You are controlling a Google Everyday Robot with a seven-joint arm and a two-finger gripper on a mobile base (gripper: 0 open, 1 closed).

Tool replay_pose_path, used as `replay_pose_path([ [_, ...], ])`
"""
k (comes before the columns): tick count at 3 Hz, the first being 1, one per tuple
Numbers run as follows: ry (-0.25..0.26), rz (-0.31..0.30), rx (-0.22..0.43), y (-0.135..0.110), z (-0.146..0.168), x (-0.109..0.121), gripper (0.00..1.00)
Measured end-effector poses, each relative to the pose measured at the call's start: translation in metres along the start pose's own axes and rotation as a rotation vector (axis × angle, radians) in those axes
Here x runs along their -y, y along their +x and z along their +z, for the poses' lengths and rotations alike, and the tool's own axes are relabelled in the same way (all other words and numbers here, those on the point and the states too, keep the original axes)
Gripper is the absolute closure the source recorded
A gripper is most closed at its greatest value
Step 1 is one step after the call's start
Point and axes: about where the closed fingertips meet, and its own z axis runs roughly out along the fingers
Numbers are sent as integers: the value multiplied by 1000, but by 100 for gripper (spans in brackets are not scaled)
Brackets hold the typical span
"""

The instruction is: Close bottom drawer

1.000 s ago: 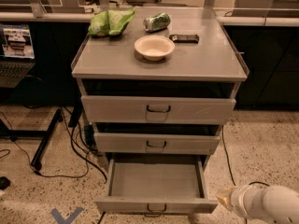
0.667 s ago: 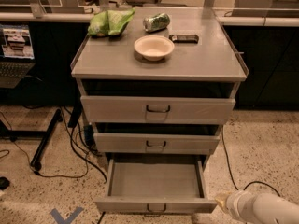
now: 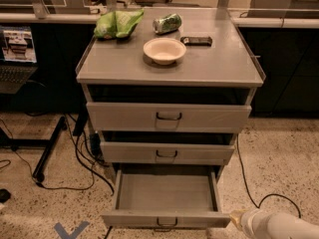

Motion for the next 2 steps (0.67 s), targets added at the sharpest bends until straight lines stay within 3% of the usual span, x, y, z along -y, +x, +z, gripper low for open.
replay_pose_path([
  [1, -4, 49, -4, 13, 17, 1, 100],
  [2, 27, 133, -28, 40, 59, 16, 100],
])
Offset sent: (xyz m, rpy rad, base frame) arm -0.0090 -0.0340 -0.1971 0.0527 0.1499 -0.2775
